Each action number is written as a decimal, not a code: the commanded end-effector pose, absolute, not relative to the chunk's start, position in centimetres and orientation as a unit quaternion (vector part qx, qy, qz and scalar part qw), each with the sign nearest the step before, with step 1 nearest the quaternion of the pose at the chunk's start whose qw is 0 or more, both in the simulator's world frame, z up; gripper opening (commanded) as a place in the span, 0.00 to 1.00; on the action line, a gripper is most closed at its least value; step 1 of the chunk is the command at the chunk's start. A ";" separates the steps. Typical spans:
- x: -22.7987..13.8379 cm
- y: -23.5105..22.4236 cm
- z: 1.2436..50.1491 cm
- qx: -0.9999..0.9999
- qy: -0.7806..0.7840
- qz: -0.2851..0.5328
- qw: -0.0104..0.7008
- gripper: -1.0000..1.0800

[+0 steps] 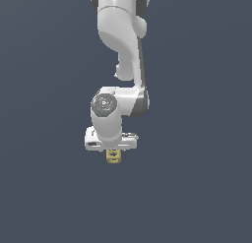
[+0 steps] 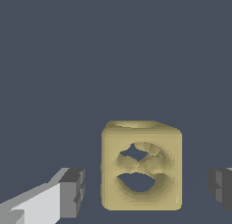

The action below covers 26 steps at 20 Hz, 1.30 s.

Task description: Pick up the object and move it to a goal position.

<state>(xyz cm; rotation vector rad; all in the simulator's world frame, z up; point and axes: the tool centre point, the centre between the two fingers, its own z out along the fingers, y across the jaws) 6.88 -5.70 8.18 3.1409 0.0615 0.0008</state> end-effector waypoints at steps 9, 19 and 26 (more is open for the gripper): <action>6.8 -5.7 3.9 1.000 0.020 0.000 0.000 0.96; 6.9 -5.7 3.9 1.000 0.020 0.000 0.000 0.00; 7.1 -5.8 4.4 1.000 0.016 0.002 0.000 0.00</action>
